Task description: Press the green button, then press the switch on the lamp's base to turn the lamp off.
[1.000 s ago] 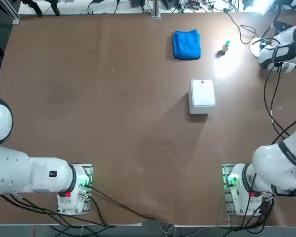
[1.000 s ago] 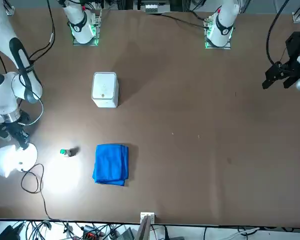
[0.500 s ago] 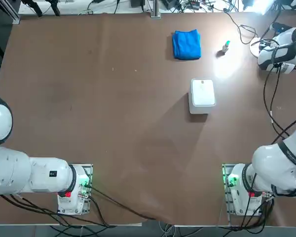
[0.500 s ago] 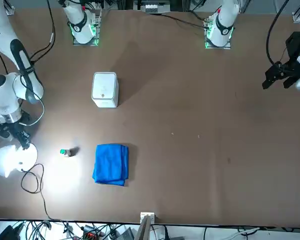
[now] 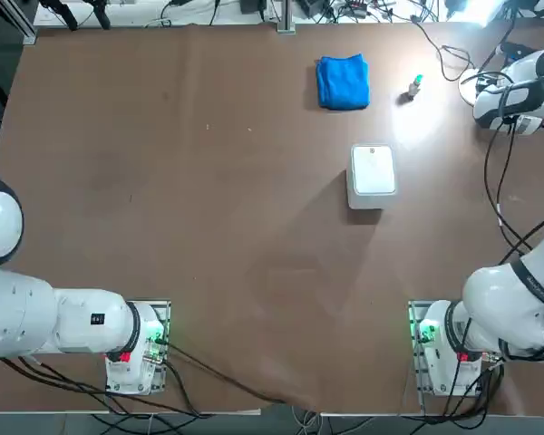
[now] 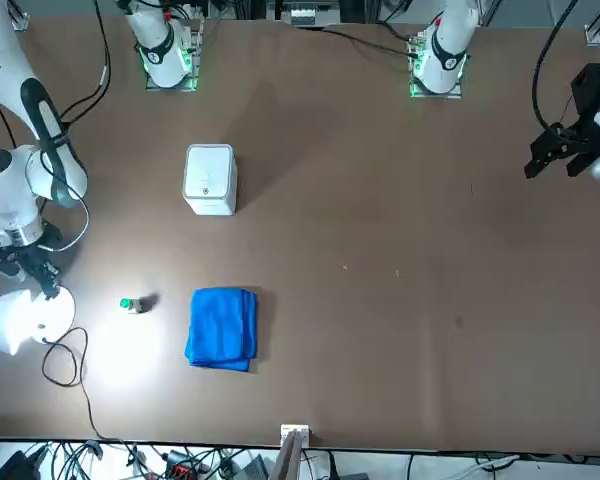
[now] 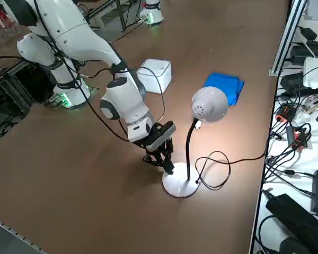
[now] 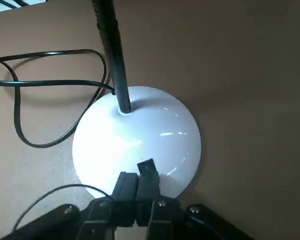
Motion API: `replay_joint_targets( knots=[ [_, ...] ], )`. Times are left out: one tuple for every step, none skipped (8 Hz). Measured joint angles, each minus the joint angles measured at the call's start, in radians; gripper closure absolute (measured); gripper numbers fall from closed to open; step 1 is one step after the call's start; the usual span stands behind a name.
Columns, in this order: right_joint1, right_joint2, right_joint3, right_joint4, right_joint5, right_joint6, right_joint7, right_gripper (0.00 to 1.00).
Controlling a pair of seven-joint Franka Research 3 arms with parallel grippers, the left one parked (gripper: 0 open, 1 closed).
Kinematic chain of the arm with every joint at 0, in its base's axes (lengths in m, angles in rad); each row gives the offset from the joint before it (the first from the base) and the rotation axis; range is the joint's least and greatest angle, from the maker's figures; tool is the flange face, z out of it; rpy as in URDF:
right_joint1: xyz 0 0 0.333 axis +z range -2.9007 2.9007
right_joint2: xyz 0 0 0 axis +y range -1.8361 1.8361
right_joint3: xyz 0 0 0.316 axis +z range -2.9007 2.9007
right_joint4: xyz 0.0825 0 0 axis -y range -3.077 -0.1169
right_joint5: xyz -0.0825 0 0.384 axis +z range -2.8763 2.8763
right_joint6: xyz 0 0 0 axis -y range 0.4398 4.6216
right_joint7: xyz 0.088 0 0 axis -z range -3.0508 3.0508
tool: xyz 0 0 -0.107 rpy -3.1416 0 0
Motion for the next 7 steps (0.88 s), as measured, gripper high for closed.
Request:
replay_joint_targets(
  knots=[
    [0.0,0.001,0.0,0.0,0.0,0.0,0.0,0.98],
    [0.0,0.004,0.0,0.0,0.0,0.0,0.0,0.98],
    [-0.001,0.008,0.0,-0.001,0.0,0.003,0.001,0.98],
    [-0.001,0.008,0.0,-0.001,0.0,0.004,0.001,0.98],
    [-0.001,0.008,0.0,-0.001,0.0,0.004,0.001,0.98],
    [-0.001,0.008,0.0,-0.001,0.0,0.004,0.001,0.98],
    [0.0,0.007,0.0,0.0,0.0,0.004,0.001,0.98]
  ],
)
